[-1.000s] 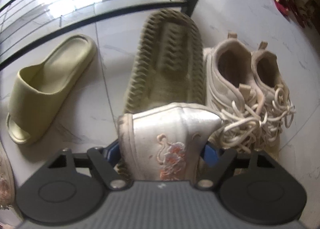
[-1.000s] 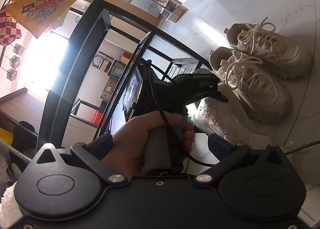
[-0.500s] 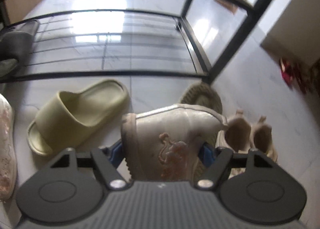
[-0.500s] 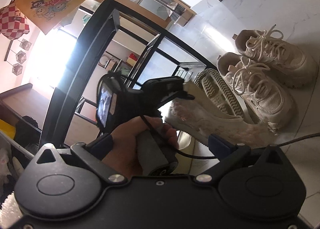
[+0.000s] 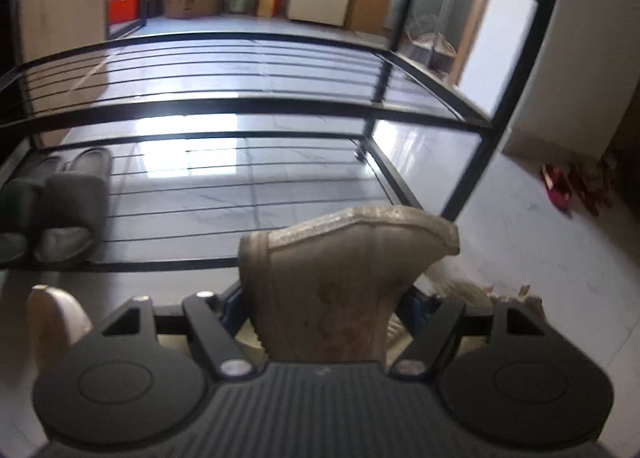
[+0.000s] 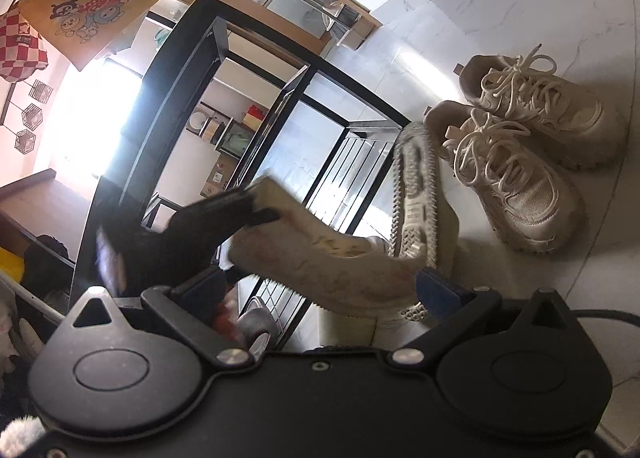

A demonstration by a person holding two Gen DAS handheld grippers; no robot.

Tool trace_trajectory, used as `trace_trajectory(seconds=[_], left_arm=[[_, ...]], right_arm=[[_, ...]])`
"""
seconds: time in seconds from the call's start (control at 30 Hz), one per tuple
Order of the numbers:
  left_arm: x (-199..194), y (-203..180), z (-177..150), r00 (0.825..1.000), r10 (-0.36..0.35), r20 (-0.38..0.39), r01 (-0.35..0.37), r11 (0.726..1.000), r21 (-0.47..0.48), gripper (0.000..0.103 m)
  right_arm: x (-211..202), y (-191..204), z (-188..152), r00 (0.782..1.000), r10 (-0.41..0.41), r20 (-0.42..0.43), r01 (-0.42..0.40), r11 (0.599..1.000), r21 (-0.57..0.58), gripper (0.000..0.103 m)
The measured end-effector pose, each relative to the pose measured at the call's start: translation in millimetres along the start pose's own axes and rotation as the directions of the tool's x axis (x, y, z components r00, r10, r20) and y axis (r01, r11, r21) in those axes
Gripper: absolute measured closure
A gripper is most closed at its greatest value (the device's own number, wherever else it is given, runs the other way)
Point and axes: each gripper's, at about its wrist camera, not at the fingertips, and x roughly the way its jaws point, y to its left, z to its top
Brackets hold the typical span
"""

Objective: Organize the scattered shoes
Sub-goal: 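Lift the second white shoe with the left gripper and carry it toward the rack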

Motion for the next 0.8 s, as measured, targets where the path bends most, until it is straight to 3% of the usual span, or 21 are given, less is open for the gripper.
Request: trace_trajectory(seconds=[0.23, 0.5, 0.8], left_arm=[[-47, 49, 18, 0.997, 0.042, 0.071, -0.045, 0.998, 0.044, 0.031], [-116, 124, 3, 0.984, 0.113, 0.140, -0.123, 0.990, 0.064, 0.031], [-163, 231, -37, 0.957, 0.276, 0.084, -0.276, 0.961, -0.016, 0.031]], right_arm=[[-1, 3, -1, 1.000, -0.014, 0.007, 0.014, 1.000, -0.014, 0.000], [-4, 8, -3, 0.999, -0.043, 0.020, 0.043, 0.999, -0.029, 0.000], [1, 28, -3, 0.992, -0.125, 0.014, 0.126, 0.986, -0.113, 0.000]])
